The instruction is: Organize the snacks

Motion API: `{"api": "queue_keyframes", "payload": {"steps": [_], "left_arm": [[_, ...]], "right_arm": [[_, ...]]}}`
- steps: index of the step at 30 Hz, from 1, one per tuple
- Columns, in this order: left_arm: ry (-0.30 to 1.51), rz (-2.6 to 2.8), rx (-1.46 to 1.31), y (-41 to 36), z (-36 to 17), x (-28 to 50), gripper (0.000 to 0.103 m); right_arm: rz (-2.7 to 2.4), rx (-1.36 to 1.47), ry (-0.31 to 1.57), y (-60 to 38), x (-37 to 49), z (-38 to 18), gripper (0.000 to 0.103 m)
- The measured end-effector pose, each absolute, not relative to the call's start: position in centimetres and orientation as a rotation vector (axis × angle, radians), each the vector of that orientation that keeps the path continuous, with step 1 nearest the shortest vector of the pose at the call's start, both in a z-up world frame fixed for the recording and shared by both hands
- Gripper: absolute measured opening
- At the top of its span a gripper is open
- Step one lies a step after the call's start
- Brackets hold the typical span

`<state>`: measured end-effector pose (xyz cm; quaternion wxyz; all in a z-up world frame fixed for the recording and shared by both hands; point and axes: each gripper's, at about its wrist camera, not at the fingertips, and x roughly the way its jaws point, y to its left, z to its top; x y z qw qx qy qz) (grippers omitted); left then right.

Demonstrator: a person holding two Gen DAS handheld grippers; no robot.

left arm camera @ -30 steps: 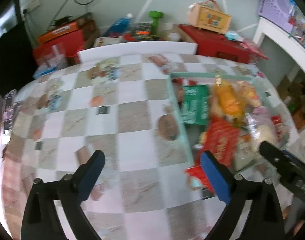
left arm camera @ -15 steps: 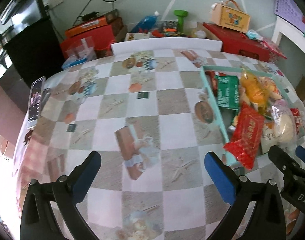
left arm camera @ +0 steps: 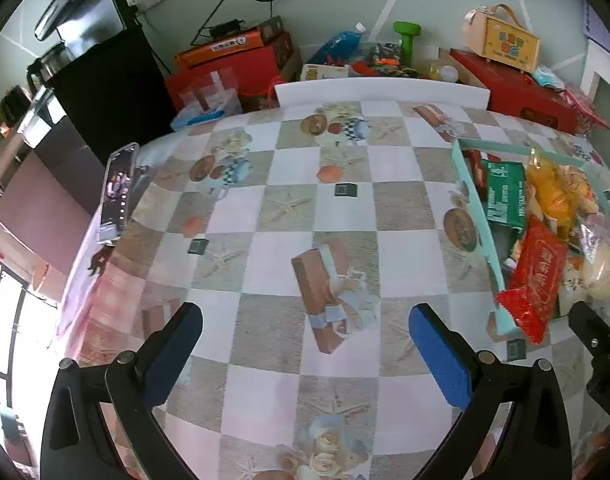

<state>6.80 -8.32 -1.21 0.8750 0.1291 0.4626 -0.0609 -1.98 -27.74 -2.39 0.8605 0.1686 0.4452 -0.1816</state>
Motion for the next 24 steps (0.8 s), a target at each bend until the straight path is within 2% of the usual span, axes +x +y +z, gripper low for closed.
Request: {"api": "queue_keyframes", "payload": {"steps": [24], "left_arm": [[1.001, -0.163, 0.274, -9.0, -1.54, 7.16, 0.103]], "right_arm": [[-0.364, 0.338, 0.946, -27.53, -1.7, -2.41, 0.103]]}}
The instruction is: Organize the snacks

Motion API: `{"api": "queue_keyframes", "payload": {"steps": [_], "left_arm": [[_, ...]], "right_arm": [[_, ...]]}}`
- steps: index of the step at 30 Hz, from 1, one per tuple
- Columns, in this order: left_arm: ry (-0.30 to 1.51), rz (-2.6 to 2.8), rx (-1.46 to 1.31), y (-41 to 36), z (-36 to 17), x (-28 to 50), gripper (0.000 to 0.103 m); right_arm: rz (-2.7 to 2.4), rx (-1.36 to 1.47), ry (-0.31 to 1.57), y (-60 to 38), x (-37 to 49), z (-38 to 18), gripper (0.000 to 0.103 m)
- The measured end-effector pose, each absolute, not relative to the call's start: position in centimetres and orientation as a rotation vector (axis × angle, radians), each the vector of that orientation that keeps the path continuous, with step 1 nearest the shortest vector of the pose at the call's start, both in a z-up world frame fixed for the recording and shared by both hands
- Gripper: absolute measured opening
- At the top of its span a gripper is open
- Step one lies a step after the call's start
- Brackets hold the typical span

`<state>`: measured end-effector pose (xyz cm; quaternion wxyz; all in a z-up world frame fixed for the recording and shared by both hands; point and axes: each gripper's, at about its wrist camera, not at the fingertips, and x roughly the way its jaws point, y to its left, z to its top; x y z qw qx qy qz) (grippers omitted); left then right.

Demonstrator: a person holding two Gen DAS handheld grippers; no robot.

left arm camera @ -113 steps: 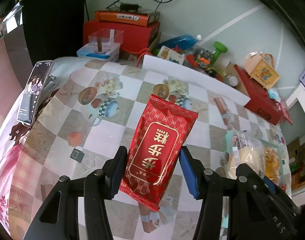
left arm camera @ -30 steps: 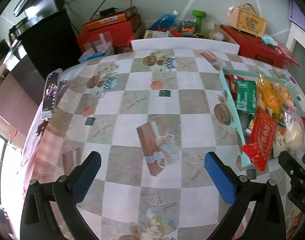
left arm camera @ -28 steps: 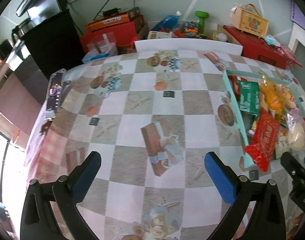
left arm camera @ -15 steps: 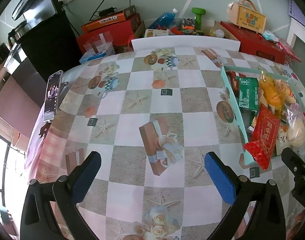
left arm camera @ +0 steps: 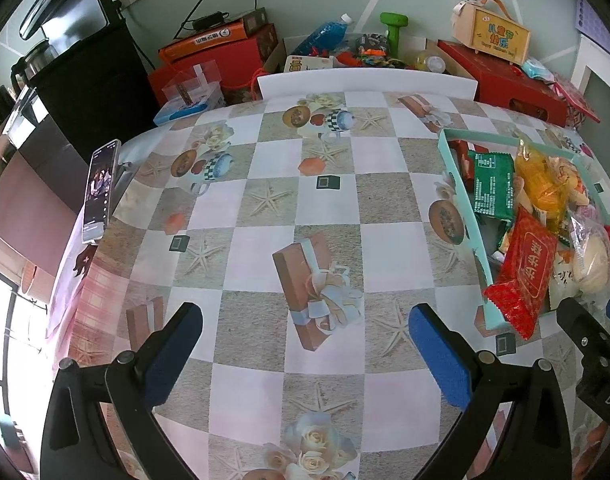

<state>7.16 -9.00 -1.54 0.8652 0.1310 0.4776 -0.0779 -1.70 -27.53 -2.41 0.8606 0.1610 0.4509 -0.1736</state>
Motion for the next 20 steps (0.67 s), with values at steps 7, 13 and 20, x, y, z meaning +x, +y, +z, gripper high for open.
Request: {"api": "queue_keyframes", "payload": {"steps": [7, 13, 20], "left_arm": [[1.007, -0.162, 0.268, -8.93, -1.62, 7.22, 0.103], [1.007, -0.162, 0.266, -8.92, -1.58, 7.17, 0.103], [0.992, -0.169, 0.254, -8.84, -1.26, 7.12, 0.103]], "right_arm": [[-0.366, 0.339, 0.95, -27.59, -1.69, -2.51, 0.103], [-0.365, 0.337, 0.952, -27.54, -1.69, -2.59, 0.103], [-0.365, 0.337, 0.953, -27.51, -1.66, -2.61, 0.103]]}}
